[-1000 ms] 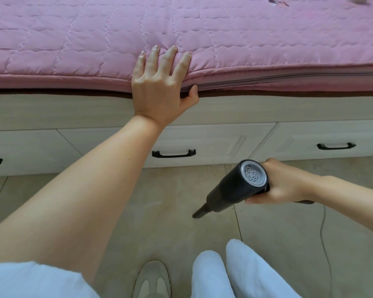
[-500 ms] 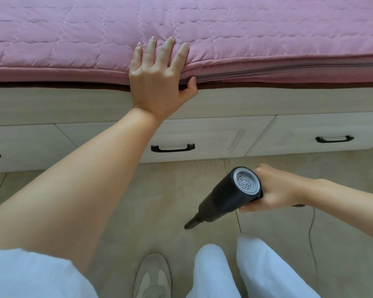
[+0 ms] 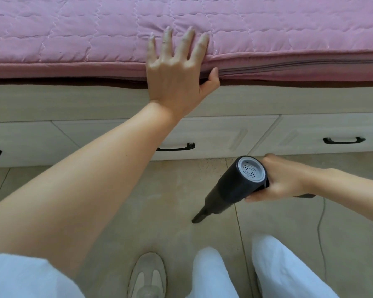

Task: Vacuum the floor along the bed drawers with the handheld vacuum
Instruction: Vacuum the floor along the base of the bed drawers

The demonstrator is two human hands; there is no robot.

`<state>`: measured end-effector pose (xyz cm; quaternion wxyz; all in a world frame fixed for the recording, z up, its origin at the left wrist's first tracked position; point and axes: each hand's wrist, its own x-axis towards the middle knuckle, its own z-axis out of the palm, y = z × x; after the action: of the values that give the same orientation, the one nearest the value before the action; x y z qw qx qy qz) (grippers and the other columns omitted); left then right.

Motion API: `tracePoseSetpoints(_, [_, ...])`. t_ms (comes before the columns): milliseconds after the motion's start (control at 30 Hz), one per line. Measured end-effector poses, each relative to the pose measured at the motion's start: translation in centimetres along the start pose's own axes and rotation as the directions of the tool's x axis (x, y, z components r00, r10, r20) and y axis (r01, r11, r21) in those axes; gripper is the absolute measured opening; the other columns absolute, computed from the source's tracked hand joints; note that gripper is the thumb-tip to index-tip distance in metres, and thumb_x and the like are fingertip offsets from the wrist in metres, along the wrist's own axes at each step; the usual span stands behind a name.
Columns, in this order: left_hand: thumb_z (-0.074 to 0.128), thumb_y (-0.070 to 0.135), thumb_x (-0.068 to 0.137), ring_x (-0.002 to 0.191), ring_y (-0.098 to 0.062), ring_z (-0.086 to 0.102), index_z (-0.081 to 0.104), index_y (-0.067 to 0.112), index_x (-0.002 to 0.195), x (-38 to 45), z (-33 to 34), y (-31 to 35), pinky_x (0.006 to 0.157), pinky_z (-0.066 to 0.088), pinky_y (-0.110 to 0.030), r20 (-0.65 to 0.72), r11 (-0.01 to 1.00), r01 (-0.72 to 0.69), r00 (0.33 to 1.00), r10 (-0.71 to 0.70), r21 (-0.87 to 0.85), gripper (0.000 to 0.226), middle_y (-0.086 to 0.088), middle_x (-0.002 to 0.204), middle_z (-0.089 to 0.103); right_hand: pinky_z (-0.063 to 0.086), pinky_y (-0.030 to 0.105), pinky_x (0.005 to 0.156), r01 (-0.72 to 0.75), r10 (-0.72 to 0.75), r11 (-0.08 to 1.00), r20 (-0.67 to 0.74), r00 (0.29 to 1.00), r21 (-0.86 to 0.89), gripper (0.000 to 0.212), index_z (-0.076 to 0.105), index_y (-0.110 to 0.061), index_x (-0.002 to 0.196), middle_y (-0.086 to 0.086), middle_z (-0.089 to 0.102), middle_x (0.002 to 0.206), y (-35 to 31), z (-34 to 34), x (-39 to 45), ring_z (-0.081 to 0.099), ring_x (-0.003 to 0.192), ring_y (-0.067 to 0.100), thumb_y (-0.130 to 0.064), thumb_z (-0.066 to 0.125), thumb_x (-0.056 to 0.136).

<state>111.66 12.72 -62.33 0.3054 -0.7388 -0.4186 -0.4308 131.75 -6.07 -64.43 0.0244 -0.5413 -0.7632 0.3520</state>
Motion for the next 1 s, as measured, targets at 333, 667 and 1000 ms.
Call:
tracePoseSetpoints(333, [0.052, 0.056, 0.085, 0.115, -0.046, 0.064, 0.07, 0.023, 0.129, 0.6, 0.6, 2.9, 0.098, 0.047, -0.066, 0.056, 1.0, 0.0, 0.998, 0.0, 0.0, 0.058, -0.011, 0.128, 0.069, 0.048, 0.018, 0.062, 0.021, -0.024, 0.999, 0.058, 0.998, 0.048, 0.02, 0.059, -0.038, 0.079, -0.018, 0.066, 0.076, 1.9, -1.1, -1.4, 0.063, 0.074, 0.002, -0.038, 0.077, 0.068])
tracePoseSetpoints(667, [0.055, 0.056, 0.083, 0.114, -0.043, 0.065, 0.071, 0.021, 0.126, -0.1, 1.4, 3.5, 0.096, 0.05, -0.063, 0.021, 0.999, 0.009, 1.0, -0.01, 0.038, 0.058, -0.01, 0.127, 0.069, 0.042, 0.012, 0.059, 0.078, -0.084, 0.995, -0.099, 0.991, -0.065, 0.021, 0.053, -0.039, 0.073, -0.023, 0.061, 0.065, 4.0, -1.3, -2.0, 0.06, 0.069, 0.001, -0.043, 0.074, 0.072])
tracePoseSetpoints(1000, [0.054, 0.058, 0.083, 0.112, -0.041, 0.067, 0.071, 0.021, 0.126, -0.2, 1.8, 3.2, 0.095, 0.051, -0.061, 0.004, 0.997, -0.033, 0.999, 0.032, 0.063, 0.059, -0.009, 0.125, 0.07, 0.041, 0.016, 0.055, 0.068, -0.068, 0.998, -0.023, 0.997, -0.001, 0.023, 0.053, -0.035, 0.065, -0.015, 0.058, 0.06, 5.5, -2.3, -2.4, 0.056, 0.06, 0.003, -0.033, 0.075, 0.072])
